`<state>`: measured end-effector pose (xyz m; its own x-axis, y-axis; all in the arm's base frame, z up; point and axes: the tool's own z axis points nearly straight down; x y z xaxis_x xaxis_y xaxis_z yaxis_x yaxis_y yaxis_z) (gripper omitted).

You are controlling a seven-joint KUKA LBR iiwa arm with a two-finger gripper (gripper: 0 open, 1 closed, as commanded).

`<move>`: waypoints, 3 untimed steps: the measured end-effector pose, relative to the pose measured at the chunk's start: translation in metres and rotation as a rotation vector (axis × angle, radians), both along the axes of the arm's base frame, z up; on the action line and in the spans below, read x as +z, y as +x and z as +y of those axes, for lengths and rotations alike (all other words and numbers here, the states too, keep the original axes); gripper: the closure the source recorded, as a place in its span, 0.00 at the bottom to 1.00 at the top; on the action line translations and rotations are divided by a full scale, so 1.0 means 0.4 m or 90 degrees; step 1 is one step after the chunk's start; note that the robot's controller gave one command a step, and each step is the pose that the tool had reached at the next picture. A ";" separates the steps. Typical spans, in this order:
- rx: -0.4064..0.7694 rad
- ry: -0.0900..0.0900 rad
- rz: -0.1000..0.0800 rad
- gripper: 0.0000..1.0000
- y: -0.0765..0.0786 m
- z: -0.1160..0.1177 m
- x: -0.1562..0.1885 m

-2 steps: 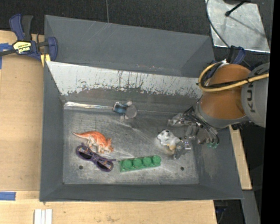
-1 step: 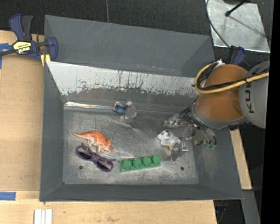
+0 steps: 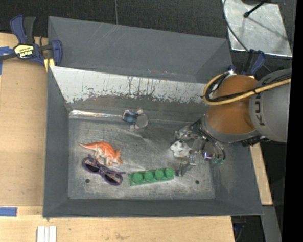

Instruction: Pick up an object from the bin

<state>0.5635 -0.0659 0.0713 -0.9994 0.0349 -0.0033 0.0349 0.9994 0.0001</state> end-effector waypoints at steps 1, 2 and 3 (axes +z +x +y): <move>-0.030 0.000 -0.009 1.00 0.004 -0.014 0.010; -0.030 0.000 -0.009 1.00 0.004 -0.014 0.010; -0.029 0.000 -0.005 1.00 0.000 -0.014 0.018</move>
Offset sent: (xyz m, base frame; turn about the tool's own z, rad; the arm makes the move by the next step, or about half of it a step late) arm 0.0000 0.0000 0.0000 0.0000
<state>0.5634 -0.0713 0.0784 -0.9967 0.0809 -0.0107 0.0809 0.9967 0.0012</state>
